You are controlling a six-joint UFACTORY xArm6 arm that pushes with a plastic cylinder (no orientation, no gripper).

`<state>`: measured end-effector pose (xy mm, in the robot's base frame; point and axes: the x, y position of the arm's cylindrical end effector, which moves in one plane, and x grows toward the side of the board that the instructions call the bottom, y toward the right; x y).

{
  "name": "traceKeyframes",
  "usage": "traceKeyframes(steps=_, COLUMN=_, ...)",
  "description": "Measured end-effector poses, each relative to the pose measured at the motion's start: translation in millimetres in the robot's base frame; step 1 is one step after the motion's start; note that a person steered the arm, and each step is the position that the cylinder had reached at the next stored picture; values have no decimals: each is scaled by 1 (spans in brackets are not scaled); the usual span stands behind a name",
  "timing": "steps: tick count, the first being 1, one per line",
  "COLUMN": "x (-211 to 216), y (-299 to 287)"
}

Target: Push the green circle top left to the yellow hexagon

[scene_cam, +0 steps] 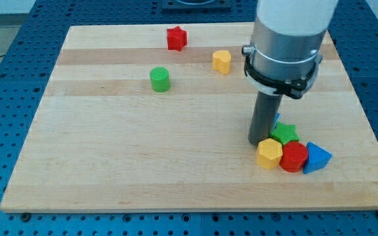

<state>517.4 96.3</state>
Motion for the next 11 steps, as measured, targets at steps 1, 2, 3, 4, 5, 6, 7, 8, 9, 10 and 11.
traceKeyframes(steps=1, x=-1, y=-49)
traceKeyframes(steps=2, x=-35, y=-62)
traceKeyframes(steps=3, x=-53, y=4)
traceKeyframes(steps=4, x=-24, y=38)
traceKeyframes(steps=5, x=-34, y=14)
traceKeyframes(steps=6, x=-53, y=-70)
traceKeyframes(steps=7, x=-75, y=-188)
traceKeyframes(steps=8, x=-167, y=-214)
traceKeyframes(steps=9, x=-159, y=-156)
traceKeyframes(steps=10, x=-101, y=-153)
traceKeyframes(steps=11, x=-106, y=-181)
